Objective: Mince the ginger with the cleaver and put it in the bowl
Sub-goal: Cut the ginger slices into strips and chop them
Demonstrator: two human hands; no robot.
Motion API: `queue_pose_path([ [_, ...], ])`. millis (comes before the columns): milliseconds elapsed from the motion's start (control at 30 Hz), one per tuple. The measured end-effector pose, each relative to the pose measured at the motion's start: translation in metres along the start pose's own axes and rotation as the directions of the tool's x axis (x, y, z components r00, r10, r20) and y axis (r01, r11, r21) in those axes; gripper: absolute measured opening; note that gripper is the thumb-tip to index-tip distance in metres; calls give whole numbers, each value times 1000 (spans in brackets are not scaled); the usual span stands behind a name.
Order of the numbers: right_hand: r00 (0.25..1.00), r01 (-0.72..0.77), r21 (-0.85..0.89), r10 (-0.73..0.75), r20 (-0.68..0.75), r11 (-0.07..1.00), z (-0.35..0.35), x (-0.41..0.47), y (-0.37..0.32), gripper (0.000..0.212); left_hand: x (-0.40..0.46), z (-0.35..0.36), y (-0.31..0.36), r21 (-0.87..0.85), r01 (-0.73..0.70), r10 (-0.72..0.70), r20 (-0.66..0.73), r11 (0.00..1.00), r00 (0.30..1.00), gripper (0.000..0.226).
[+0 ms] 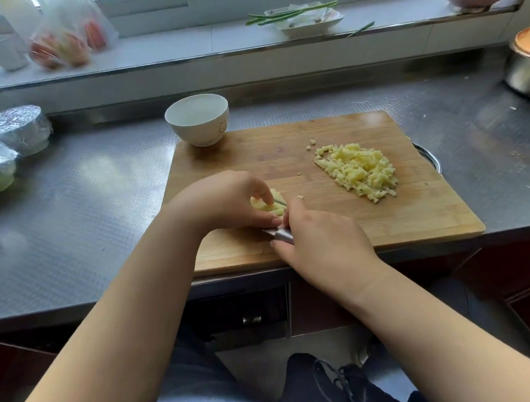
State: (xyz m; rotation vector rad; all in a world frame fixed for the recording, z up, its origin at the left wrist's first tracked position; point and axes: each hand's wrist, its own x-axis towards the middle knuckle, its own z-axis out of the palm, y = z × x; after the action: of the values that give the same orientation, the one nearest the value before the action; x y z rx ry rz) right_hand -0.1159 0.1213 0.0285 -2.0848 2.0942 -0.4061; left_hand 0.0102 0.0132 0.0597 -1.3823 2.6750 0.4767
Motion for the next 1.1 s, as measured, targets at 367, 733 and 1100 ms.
queue_pose_path([
  [367,998,3,-15,-4,-56,1000,6,-9,1,39,11,3,-9,-36,-14,13,-24,999,1000,25],
  [733,996,40,-11,-41,-73,999,-1,-32,-3,37,29,1,-10,11,-55,55,35,998,998,24],
  [1100,997,72,18,-71,-29,997,-3,-49,-10,35,45,5,-13,157,-134,132,26,978,991,42],
])
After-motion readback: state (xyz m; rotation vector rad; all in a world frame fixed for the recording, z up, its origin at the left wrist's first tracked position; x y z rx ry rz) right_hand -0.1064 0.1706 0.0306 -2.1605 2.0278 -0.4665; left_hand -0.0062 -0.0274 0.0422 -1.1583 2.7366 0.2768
